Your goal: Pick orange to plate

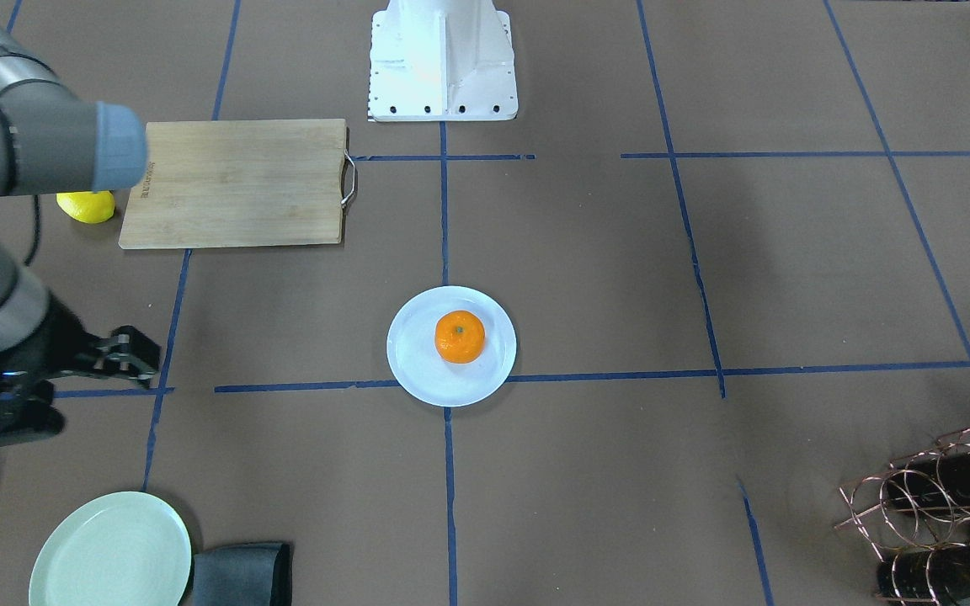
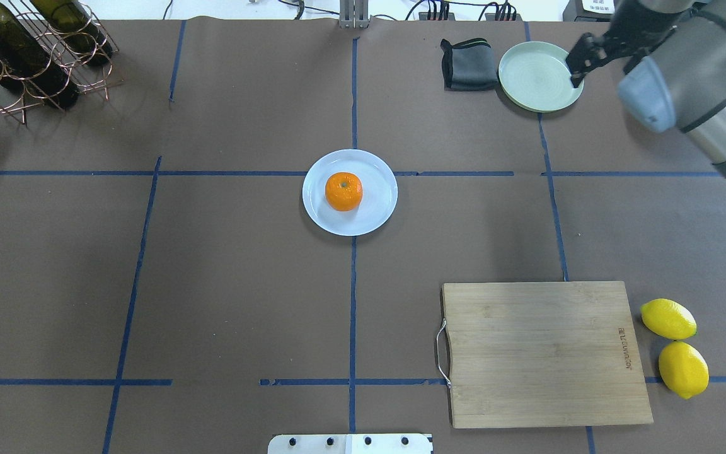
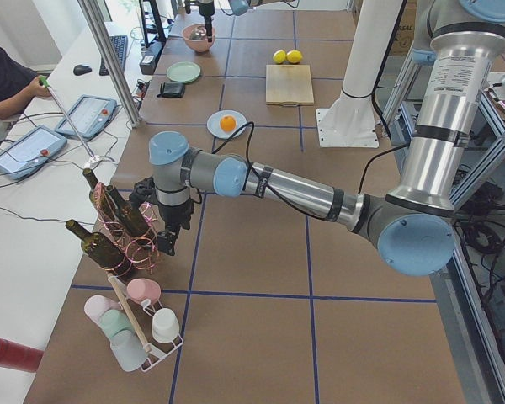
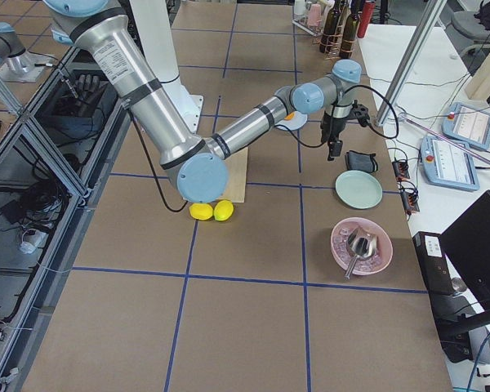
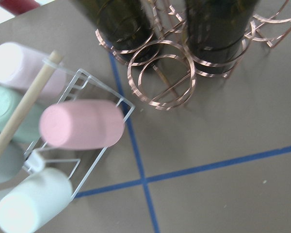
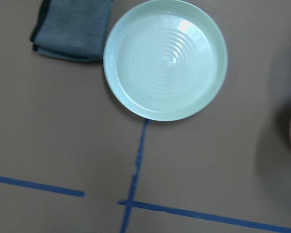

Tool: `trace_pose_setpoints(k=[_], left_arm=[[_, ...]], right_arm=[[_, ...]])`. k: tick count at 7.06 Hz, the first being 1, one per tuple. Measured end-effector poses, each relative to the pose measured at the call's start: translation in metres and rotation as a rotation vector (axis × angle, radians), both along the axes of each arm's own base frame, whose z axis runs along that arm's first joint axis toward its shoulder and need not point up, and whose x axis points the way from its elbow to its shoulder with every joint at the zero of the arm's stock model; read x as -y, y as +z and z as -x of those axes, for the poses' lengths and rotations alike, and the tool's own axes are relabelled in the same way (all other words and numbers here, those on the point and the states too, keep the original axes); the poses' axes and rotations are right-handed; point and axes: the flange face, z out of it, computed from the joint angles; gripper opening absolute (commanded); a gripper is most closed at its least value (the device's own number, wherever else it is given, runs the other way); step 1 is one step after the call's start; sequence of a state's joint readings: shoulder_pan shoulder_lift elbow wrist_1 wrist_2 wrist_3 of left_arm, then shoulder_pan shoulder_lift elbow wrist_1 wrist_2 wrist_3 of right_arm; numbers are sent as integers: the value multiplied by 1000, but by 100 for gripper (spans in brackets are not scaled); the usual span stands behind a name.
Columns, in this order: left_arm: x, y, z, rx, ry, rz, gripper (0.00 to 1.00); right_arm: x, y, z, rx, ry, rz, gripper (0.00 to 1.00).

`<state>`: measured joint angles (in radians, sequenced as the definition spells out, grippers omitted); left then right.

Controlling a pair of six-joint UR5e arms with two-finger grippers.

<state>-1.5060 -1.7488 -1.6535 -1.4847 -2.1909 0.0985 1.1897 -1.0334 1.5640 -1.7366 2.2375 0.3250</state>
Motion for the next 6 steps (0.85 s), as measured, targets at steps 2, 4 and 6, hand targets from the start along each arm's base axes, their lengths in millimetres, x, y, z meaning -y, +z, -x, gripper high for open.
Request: trace_pose_setpoints(k=[2,4,6], left_arm=[[-24,43,39,-52,34,40,100],[-45,74,49,-116,29,115,100],[-70,99,58,-144,6,165,100]], right_arm=[[-18,89,-109,54,-36,8,100],[-49,152,-165,104,-38,34,100],[-63,175,-178,109,-33,53,100]])
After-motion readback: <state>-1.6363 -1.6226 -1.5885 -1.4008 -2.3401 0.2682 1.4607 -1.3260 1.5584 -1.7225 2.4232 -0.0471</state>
